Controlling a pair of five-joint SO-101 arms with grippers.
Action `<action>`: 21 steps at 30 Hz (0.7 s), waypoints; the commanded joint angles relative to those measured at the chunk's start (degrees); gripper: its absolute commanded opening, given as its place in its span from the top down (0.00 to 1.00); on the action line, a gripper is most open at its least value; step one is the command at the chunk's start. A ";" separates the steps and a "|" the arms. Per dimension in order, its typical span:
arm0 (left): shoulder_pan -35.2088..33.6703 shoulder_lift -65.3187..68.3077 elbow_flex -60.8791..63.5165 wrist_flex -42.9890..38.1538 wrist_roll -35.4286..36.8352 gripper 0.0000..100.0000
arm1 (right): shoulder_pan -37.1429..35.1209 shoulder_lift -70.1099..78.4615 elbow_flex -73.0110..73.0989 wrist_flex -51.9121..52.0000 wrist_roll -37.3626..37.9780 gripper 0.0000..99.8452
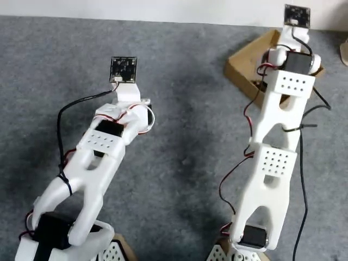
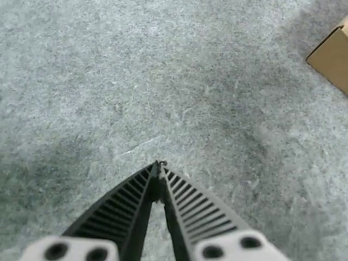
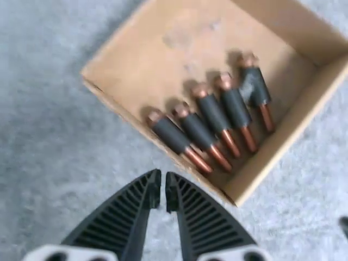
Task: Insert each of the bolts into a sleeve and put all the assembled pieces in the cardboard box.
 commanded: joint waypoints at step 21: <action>-0.84 -0.92 -11.82 18.73 -4.92 0.99 | -0.31 -51.91 83.38 -10.42 -3.34 1.00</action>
